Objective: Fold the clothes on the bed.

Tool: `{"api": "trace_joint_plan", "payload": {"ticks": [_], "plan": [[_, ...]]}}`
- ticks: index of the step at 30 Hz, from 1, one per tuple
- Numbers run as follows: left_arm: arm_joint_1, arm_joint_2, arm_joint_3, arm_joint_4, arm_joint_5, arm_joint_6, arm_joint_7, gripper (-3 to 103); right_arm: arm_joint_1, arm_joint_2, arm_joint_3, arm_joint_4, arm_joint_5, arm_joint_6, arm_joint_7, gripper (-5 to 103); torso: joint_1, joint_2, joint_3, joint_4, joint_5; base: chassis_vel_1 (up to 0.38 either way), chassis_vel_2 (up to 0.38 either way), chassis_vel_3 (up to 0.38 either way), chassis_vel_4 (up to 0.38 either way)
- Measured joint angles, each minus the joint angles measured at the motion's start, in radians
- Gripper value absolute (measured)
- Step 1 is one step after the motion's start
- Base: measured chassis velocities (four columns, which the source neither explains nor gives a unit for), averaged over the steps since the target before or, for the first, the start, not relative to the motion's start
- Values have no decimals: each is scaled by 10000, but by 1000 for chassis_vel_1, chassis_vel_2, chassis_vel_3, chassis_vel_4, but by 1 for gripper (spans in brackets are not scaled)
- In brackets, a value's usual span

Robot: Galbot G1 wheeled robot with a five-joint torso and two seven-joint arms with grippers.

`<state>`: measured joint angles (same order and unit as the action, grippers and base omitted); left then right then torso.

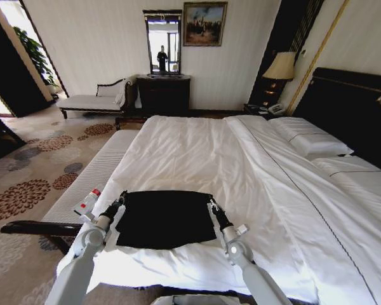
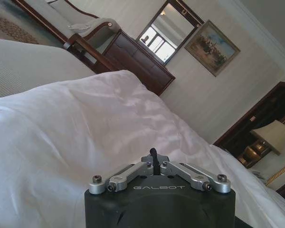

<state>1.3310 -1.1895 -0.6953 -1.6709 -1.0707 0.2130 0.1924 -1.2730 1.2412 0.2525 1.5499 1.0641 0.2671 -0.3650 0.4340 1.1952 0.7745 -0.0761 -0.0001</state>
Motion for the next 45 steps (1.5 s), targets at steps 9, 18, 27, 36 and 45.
{"api": "trace_joint_plan", "payload": {"ticks": [9, 18, 27, 36, 45], "plan": [[1170, -364, -239, -935, 317, -118, 7, 1, -827, 0, 168, 208, -274, 398, -398, 0, 1, 0, 1, -3, 1, 0, 0, 0, 0], [1761, -479, -633, -1157, 234, -148, -140, 1, -1522, 131, 633, 259, -347, 757, -920, 0, 1, 1, 1, -3, 1, 0, 0, 0, 0], [2170, -341, -721, -1256, 561, -228, 1, 1, -1871, 76, 871, -150, -255, 915, -1898, 0, 2, 1, 2, -4, 1, 0, 0, 0, 0], [2681, -703, -633, -1471, 1244, -429, 126, 1, -2024, 265, 855, -378, -421, 1060, -2013, 0, 1, -1, 2, -2, 1, 0, 0, 0, 0], [2948, -1107, -475, -1497, 2145, -646, -336, -1, -2328, 305, 869, -354, -978, 1233, -1786, 4, 2, -1, 2, -3, 1, 0, 0, 0, 0]]}}
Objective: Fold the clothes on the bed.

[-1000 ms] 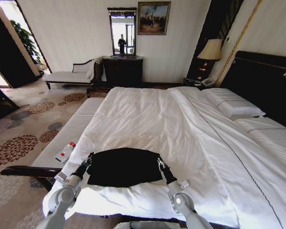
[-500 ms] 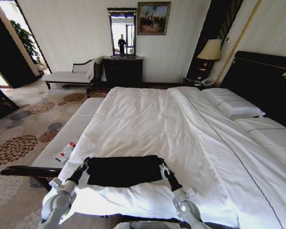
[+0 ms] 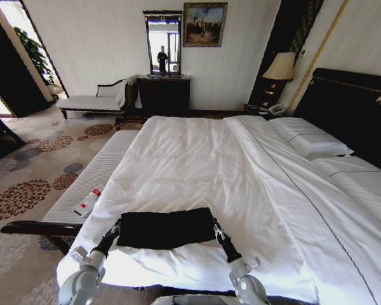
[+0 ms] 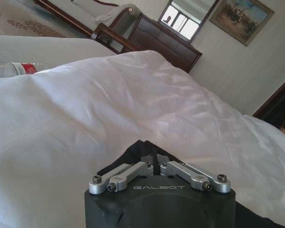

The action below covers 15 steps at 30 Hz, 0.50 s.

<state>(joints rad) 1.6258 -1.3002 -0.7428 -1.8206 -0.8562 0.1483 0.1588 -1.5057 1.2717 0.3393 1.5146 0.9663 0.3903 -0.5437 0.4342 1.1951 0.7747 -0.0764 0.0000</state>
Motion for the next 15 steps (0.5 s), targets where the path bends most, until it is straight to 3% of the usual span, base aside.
{"api": "trace_joint_plan", "payload": {"ticks": [1, 3, 5, 7, 9, 12, 13, 15], "plan": [[117, -78, -39, -145, 61, -28, -23, -1, -121, 0, 9, 94, -81, 94, 71, 10, 0, 0, 0, -1, 0, 0, 0, 0, 0], [564, -263, -266, -675, 40, -168, -31, 10, -603, -40, 158, 598, -199, 410, 144, 21, 0, 0, 0, -2, 1, 0, 0, 0, 0], [692, -301, -348, -821, 22, -228, -29, 15, -741, -55, 221, 798, -199, 483, 166, 21, 0, 0, 0, -2, 1, 0, 0, 0, 0], [1045, -365, -600, -1290, -54, -426, -22, 20, -1072, -111, 434, 1424, -193, 625, 306, 32, -1, 0, -1, -1, 0, 0, 0, 0, 0], [1165, -343, -940, -1950, -283, -488, -78, 31, -1207, -199, 640, 2226, -212, 690, 1101, 42, -2, 1, -1, 2, 1, 0, 0, 0, 0], [971, -255, -1051, -2218, -338, -407, -229, 36, -1091, -250, 658, 2589, -236, 635, 1721, 48, -2, 1, -1, 1, 0, 0, 0, 0, 0], [541, -108, -1071, -2474, -343, -120, -527, 47, -796, -329, 592, 2901, -293, 304, 2505, 54, -2, 1, 0, -2, -1, 0, 0, 0, 0], [251, -7, -1018, -2579, -319, 113, -749, 47, -541, -381, 495, 3025, -355, 24, 2965, 59, -1, 1, 0, -4, 1, 0, 0, 0, 0]]}}
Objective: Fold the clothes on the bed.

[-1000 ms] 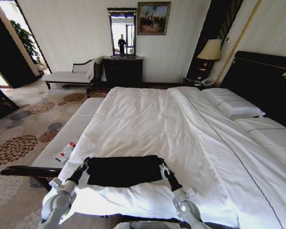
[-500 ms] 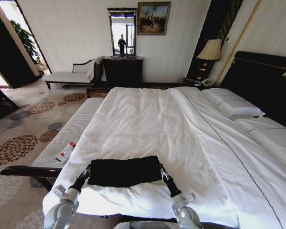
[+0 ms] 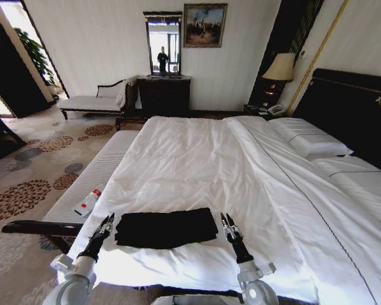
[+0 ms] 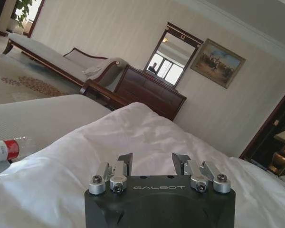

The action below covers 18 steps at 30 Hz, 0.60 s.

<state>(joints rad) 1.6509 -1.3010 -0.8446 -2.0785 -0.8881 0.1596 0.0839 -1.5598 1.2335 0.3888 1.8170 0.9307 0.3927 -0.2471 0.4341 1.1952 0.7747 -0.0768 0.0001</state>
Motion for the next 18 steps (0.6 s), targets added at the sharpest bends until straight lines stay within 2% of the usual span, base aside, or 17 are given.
{"api": "trace_joint_plan", "payload": {"ticks": [2, 3, 4, 5, 6, 7, 8, 9, 10, 12, 14, 16, 18], "plan": [[-625, 220, 293, -61, 309, 563, -543, 58, 569, -87, -321, 81, -341, -720, 1024, 70, 3, -1, 2, 4, 1, 0, 0, 0, 0], [-934, 329, 601, -10, 636, 880, -832, 64, 817, -126, -538, 53, -606, -1084, 1557, 70, 4, -2, 2, 3, 1, 0, 0, 0, 0], [-1070, 372, 800, 72, 867, 1048, -998, 69, 976, -140, -698, -3, -783, -1313, 1872, 70, 5, -2, 2, 2, 1, 0, 0, 0, 0], [-1212, 400, 1125, 235, 1289, 1229, -1197, 69, 1117, -142, -890, -89, -977, -1541, 2141, 80, 5, -2, 3, 2, -1, 0, 0, 0, 0], [-1212, 400, 1125, 235, 1289, 1229, -1197, 69, 1117, -142, -890, -89, -977, -1541, 2141, 80, 5, -2, 3, 2, -1, 0, 0, 0, 0], [-1275, 386, 1447, 386, 1769, 1299, -1267, 74, 1210, -130, -1074, -175, -1158, -1724, 2353, 86, 5, -2, 2, 2, -1, 0, 0, 0, 0], [-1276, 352, 1614, 476, 2074, 1311, -1300, 80, 1244, -117, -1159, -220, -1271, -1835, 2488, 86, 5, -3, 2, 1, 0, 0, 0, 0, 0], [-1127, 185, 1965, 649, 2819, 1279, -1312, 85, 1254, -66, -1354, -348, -1571, -2102, 2847, 96, 4, -2, 2, 1, -3, 0, 0, 0, 0], [-928, 58, 2097, 738, 3166, 1213, -1249, 90, 1214, -42, -1423, -403, -1722, -2204, 2988, 96, 4, -2, 2, 3, -2, 0, 0, 0, 0], [-733, -47, 2161, 816, 3395, 1137, -1171, 90, 1151, -26, -1455, -442, -1849, -2272, 3086, 99, 3, -2, 2, 6, -1, 0, 0, 0, 0], [-324, -271, 2213, 1110, 3881, 886, -1026, 98, 944, -9, -1489, -519, -2126, -2366, 3234, 100, 2, -2, 1, 7, 0, 0, 0, 0, 0], [166, -561, 2178, 1595, 4431, 504, -883, 100, 692, 0, -1486, -592, -2334, -2391, 3412, 100, 1, -1, 0, 5, -2, 0, 0, 0, 0], [335, -658, 2134, 1742, 4574, 387, -851, 100, 592, 4, -1484, -610, -2380, -2394, 3474, 100, 1, -2, -1, 4, -1, 0, 0, 0, 0]]}}
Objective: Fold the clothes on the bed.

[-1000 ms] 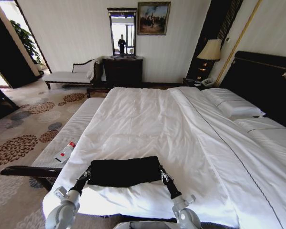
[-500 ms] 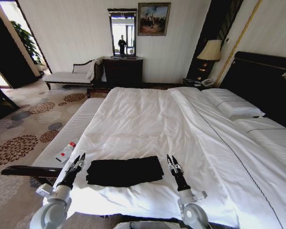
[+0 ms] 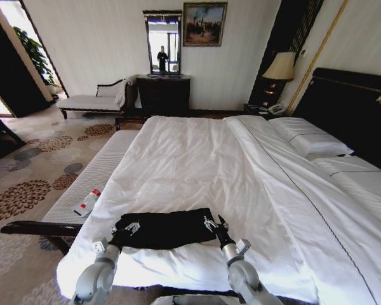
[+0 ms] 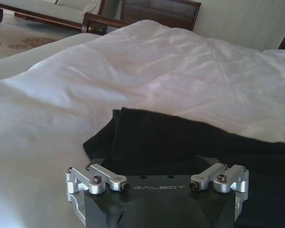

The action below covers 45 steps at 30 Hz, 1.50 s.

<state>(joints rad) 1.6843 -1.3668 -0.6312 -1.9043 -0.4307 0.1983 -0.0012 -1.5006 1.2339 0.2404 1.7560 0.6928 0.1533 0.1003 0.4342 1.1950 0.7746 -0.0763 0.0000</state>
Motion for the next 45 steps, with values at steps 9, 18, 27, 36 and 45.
{"api": "trace_joint_plan", "payload": {"ticks": [9, 18, 27, 36, 45], "plan": [[697, -360, -466, 284, 364, -654, 79, 100, -419, 109, 85, -130, -308, 154, 124, 100, 0, 0, 0, 0, -1, 0, 0, 0, 0], [1130, -202, -1040, -671, -94, -671, 29, 100, -777, 36, 313, 185, -440, 172, 237, 100, 0, 1, 0, 0, 1, 0, 0, 0, 0], [1435, -486, -799, -1202, -6, -625, 17, 100, -1335, -226, 578, 1196, -454, -145, 1016, 100, 0, 1, 0, 0, 0, 0, 0, 0, 0], [1089, -924, -327, -410, 876, -714, 49, 100, -1250, 18, 129, 927, -1256, -661, 1390, 100, 0, 1, 2, 0, 0, 0, 0, 0, 0], [1083, -783, -749, 16, 682, -921, 44, 100, -1503, -344, 414, 744, -1201, -1612, 2651, 100, 0, 1, 1, 1, -1, 0, 0, 0, 0]]}}
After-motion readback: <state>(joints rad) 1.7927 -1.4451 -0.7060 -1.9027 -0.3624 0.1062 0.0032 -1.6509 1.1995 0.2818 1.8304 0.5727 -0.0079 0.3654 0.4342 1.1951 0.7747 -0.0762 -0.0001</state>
